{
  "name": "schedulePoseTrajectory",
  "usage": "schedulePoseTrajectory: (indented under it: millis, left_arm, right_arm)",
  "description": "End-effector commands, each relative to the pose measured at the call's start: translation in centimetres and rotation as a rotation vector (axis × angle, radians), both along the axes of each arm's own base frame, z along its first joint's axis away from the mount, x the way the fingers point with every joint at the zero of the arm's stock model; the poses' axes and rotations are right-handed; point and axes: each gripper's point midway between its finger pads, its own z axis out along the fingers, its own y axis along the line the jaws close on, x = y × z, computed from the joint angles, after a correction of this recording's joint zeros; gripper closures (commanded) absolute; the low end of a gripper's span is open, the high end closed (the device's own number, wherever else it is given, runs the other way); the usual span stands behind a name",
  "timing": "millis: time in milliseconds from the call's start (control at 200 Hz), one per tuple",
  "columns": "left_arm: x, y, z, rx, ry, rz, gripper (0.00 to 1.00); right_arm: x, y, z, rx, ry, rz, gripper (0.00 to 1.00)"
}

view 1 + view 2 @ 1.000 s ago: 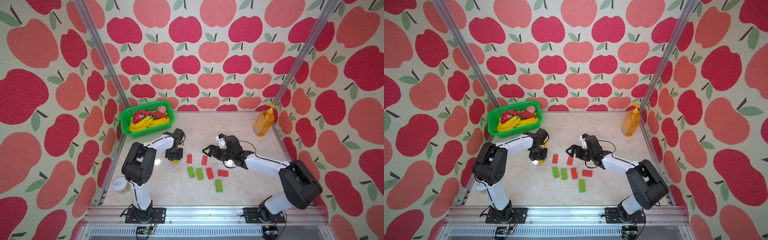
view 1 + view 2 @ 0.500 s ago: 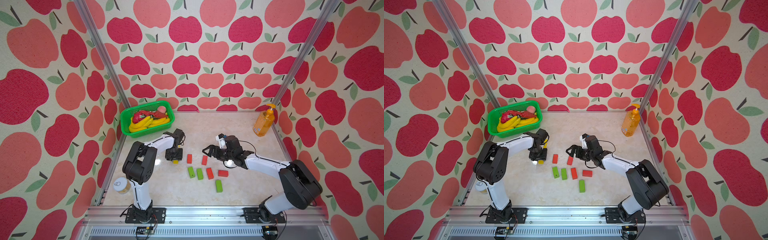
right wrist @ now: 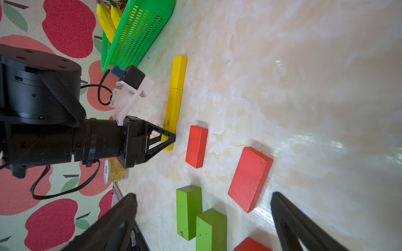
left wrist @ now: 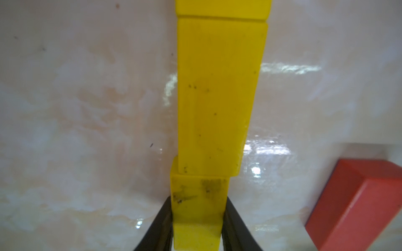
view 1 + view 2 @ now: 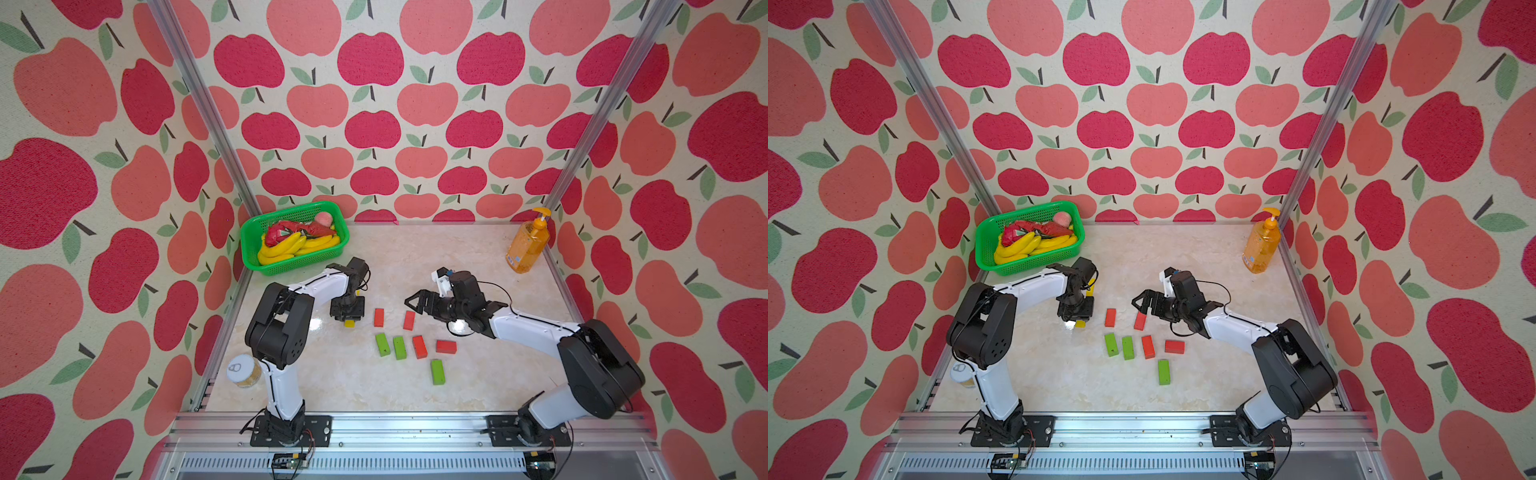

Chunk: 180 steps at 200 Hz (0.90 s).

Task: Assemble the letter k with building blocks
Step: Assemble the building block at the center of the board.

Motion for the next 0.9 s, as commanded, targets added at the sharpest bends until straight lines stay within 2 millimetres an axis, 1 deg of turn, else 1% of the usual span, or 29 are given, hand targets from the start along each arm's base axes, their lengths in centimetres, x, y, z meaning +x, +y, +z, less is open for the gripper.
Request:
schedulePoseTrajectory:
  millis: [0, 135, 205, 385, 570, 730, 895]
  left_arm:
    - [-0.3, 0.9, -0.5, 0.046, 0.034, 0.013, 0.63]
    - [-0.2, 0.7, -0.6, 0.040, 0.035, 0.004, 0.64]
    - [-0.1, 0.6, -0.5, 0.042, 0.037, -0.001, 0.67]
    - [-0.3, 0.3, -0.3, 0.034, 0.036, -0.012, 0.69]
    - [-0.6, 0.1, -0.4, 0.038, 0.042, -0.014, 0.70]
    - [-0.7, -0.2, -0.4, 0.034, 0.043, -0.015, 0.60]
    - [-0.7, -0.2, -0.5, 0.041, 0.046, -0.015, 0.58]
  right_arm:
    - [0.0, 0.2, 1.0, 0.012, -0.025, 0.007, 0.01]
    - [0.0, 0.2, 0.9, 0.010, -0.025, 0.007, 0.01]
    - [0.0, 0.2, 0.9, 0.011, -0.024, 0.008, 0.01]
    - [0.1, 0.3, 0.9, 0.011, -0.025, 0.010, 0.01]
    - [0.1, 0.4, 1.1, 0.013, -0.028, 0.013, 0.01]
    - [0.0, 0.4, 1.1, 0.013, -0.027, 0.015, 0.01]
    - [0.0, 0.3, 1.0, 0.013, -0.028, 0.016, 0.01]
